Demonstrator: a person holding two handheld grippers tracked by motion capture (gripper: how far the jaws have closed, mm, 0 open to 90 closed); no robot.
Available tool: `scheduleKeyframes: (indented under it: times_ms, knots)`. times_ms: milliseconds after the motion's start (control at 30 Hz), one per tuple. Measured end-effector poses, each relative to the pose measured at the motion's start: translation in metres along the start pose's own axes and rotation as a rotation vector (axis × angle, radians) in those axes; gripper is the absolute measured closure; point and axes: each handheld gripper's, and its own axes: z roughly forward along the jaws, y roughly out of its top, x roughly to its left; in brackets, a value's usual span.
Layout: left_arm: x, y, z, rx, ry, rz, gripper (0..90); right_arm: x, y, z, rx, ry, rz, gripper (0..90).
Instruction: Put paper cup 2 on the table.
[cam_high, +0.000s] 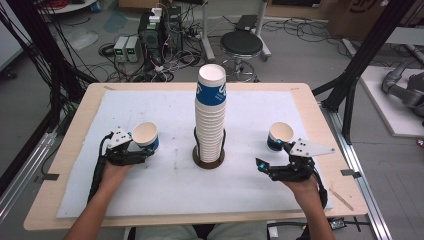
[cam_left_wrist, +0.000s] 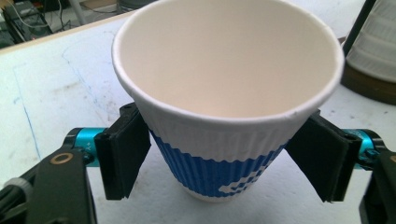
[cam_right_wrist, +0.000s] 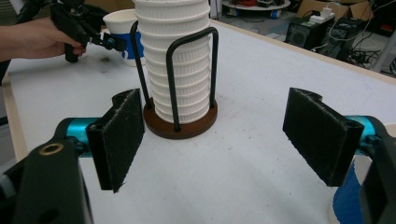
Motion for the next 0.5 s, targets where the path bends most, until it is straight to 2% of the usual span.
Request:
scheduleKeyframes:
  times_ms: [133, 300, 500]
  knots:
    - [0.0, -0.002, -0.005, -0.008, -0.017, -0.03, 17.0, -0.001, -0.001, 0.0, 0.005, -0.003, 0.003, 21.3]
    - [-0.001, -0.004, -0.021, -0.038, -0.031, -0.062, 15.6, -0.002, -0.003, -0.001, 0.01, -0.006, 0.01, 21.2]
    - [-0.001, -0.007, -0.05, -0.145, -0.031, -0.107, 15.6, -0.004, -0.004, -0.004, 0.003, -0.019, 0.011, 21.3]
